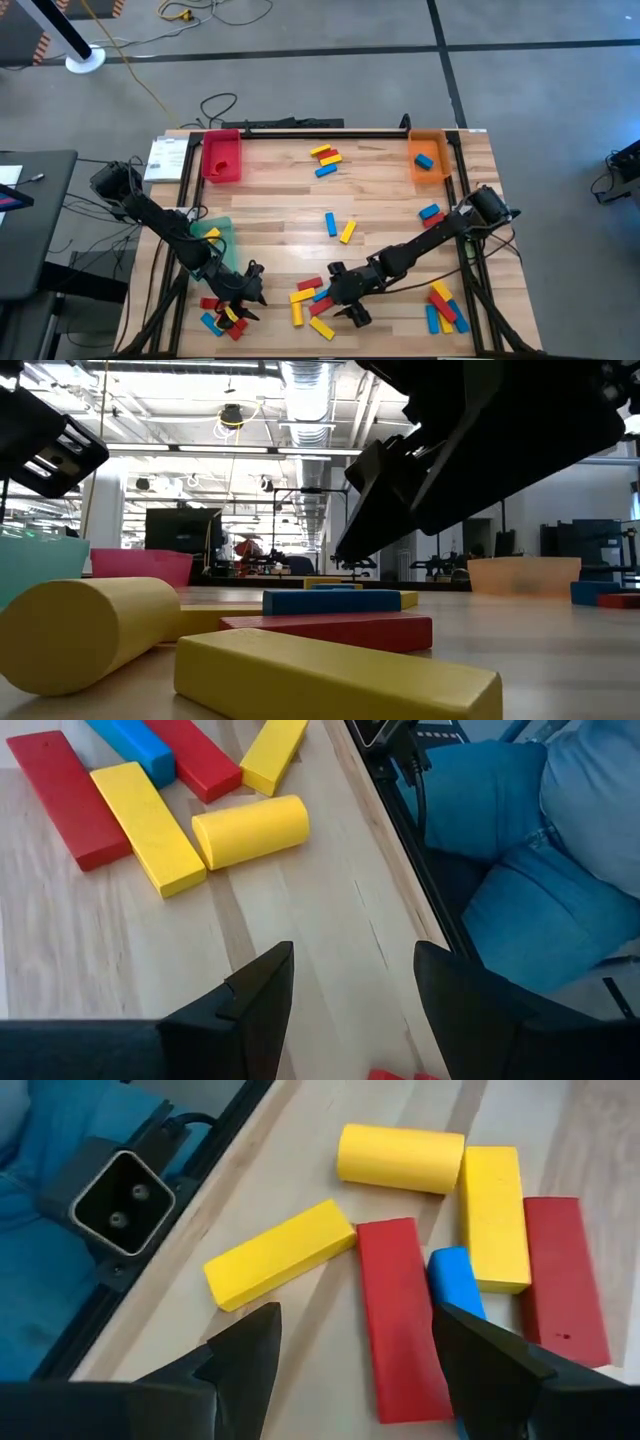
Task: Sort blocks
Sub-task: Put the blue block into the orange bin
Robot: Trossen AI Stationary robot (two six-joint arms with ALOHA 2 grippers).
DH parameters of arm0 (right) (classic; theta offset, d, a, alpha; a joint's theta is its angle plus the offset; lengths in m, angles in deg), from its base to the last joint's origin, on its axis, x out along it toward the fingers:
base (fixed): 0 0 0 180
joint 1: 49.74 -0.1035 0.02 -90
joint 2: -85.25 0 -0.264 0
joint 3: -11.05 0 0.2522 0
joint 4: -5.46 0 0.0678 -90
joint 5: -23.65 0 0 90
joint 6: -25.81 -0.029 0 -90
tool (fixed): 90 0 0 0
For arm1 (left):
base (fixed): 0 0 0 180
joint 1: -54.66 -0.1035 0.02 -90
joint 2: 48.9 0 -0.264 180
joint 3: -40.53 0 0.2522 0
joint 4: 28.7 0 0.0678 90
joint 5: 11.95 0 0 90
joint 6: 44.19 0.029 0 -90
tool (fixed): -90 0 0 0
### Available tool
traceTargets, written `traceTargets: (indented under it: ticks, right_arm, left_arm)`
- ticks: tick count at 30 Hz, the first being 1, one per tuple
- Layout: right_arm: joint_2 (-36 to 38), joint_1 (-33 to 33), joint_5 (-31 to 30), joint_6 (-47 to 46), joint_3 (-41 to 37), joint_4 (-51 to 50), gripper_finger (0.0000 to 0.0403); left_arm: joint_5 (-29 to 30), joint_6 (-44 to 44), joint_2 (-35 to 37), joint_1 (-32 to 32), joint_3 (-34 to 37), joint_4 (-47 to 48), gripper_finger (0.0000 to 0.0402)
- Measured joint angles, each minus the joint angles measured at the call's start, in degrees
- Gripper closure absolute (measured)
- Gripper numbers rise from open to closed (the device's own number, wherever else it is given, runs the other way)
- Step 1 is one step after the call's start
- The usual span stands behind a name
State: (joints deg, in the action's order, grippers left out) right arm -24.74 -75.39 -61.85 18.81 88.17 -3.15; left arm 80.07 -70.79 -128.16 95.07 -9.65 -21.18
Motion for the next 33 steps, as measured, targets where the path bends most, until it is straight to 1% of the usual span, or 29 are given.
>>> traceTargets:
  ticks: [2, 4, 6, 13, 15, 17, 19, 22, 29, 33]
  right_arm:
    - [0.0, -0.1, -3.0, 0.1, 0.0, -0.3, 0.0129]
    - [0.0, 0.2, -3.5, 0.2, 0.0, -0.4, 0.0129]
    - [0.0, 0.4, -3.1, 0.5, 0.0, -0.2, 0.0129]
    - [-0.4, -0.9, 2.0, 0.4, 0.0, 0.4, 0.0129]
    - [-0.9, -1.1, 2.2, -0.1, 0.0, 0.5, 0.0129]
    - [-2.2, -0.9, 1.9, -0.3, 0.0, 1.1, 0.0129]
    - [-2.9, -0.5, -0.1, -0.5, 0.1, 0.2, 0.0129]
    - [-3.5, 0.3, -0.5, -0.7, 0.1, 1.0, 0.0129]
    - [-2.0, 0.0, -0.2, 0.8, -0.1, 0.3, 0.013]
    - [-1.4, 0.1, -0.5, 2.1, 0.0, -0.3, 0.0145]
  left_arm:
    - [0.4, 0.6, 0.0, 0.0, 0.0, 0.0, 0.0198]
    - [1.1, 1.4, 0.0, 0.0, 0.0, 0.0, 0.0198]
    - [1.5, 2.0, 0.0, 0.0, 0.0, -0.1, 0.0198]
    - [1.6, 2.6, 0.0, 0.0, 0.0, -0.6, 0.0198]
    - [1.7, 3.1, 0.0, 0.0, 0.0, -0.6, 0.0198]
    - [1.7, 3.5, 0.0, -0.2, 0.0, -0.8, 0.0198]
    - [1.7, 3.4, 0.0, -0.6, 0.0, -0.9, 0.0198]
    - [1.7, 3.4, 0.0, -0.9, 0.0, -1.0, 0.0198]
    - [1.7, 3.5, 0.0, -0.9, 0.0, -1.0, 0.0198]
    - [1.7, 3.9, 0.0, -1.3, 0.0, -0.9, 0.0198]
